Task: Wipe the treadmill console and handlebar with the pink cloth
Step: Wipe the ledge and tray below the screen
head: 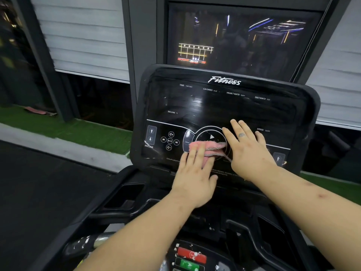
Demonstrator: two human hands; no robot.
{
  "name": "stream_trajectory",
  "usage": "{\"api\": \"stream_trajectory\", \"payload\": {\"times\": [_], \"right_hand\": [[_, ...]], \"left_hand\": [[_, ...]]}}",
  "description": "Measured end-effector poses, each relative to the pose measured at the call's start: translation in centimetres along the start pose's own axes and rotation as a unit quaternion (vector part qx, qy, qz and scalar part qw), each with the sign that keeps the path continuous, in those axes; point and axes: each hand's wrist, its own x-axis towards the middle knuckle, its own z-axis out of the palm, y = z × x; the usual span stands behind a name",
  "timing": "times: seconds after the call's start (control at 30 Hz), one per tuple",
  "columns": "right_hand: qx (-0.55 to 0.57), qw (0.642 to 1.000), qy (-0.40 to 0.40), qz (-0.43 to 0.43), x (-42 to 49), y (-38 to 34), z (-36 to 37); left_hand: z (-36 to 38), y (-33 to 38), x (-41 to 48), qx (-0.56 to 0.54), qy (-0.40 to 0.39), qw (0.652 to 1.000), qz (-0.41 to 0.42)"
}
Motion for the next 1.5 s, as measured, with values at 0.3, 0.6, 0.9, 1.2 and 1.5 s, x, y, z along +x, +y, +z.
{"api": "stream_trajectory", "payload": {"times": [0.3,0.6,0.9,1.2,1.5], "right_hand": [[0.005,1.000,-0.001,0.007,0.1,-0.2,0.4],[0.002,1.000,0.004,0.010,0.2,-0.3,0.6],[-0.002,1.000,0.019,0.005,0.2,-0.2,1.0],[0.041,0.998,0.015,-0.034,-1.4,2.3,0.3],[-0.007,0.995,0.077,-0.062,-6.5,8.2,3.2]], "left_hand": [[-1.8,-8.0,-2.3,-0.003,-0.019,0.991,-0.132],[-0.7,-4.7,-3.3,-0.035,-0.028,0.976,-0.211],[0.4,0.4,-3.4,-0.008,-0.065,0.994,-0.091],[1.5,5.0,-2.8,-0.032,-0.060,0.998,0.018],[2.7,11.7,-1.6,-0.015,-0.080,0.996,0.048]]}}
